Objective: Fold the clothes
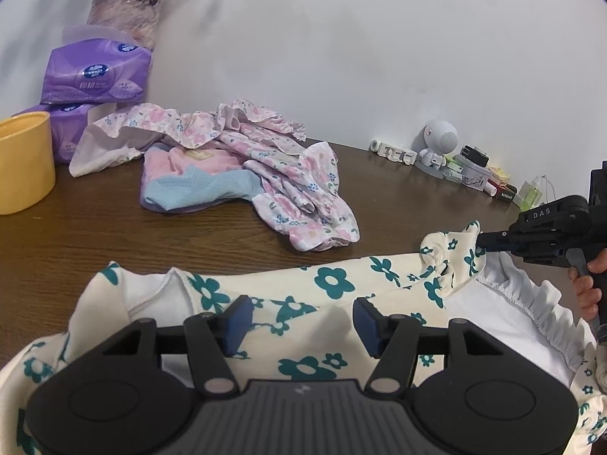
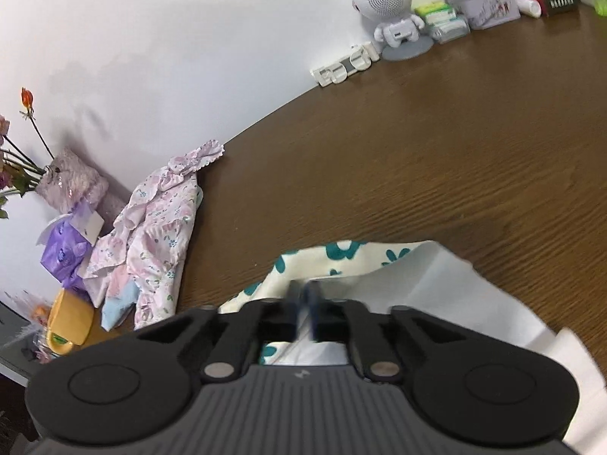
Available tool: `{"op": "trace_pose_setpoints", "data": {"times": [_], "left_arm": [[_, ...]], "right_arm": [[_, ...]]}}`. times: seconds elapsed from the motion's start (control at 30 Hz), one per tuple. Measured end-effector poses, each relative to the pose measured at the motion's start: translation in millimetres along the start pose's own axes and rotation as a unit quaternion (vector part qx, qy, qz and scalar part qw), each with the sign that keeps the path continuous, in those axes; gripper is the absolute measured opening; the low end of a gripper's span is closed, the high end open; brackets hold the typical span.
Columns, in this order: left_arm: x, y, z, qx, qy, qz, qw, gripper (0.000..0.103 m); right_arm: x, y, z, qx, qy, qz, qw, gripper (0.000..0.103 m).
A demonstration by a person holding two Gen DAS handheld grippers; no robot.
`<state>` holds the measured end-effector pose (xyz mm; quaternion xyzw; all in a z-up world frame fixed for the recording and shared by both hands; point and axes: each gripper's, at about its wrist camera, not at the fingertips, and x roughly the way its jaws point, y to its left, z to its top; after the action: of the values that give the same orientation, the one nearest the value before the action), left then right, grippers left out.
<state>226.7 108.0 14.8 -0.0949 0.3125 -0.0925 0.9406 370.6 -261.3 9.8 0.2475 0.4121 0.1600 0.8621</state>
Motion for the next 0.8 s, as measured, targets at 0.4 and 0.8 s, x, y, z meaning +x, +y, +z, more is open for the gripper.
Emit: {"op": "trace_pose_setpoints", "data": {"times": [0.4, 0.8], "left_arm": [[0.0, 0.2, -1.5, 0.004, -0.002, 0.0, 1.0, 0.058], [-0.9, -0.6, -2.3, 0.007, -0.003, -0.002, 1.0, 0.059]], "right_arm": [[-86.0, 1.7, -23.0, -0.021, -0.058, 0.038, 0.997, 0.0], [-49.7, -15.7, -30.4, -0.01, -0.031, -0.02, 0.999, 0.001]]}}
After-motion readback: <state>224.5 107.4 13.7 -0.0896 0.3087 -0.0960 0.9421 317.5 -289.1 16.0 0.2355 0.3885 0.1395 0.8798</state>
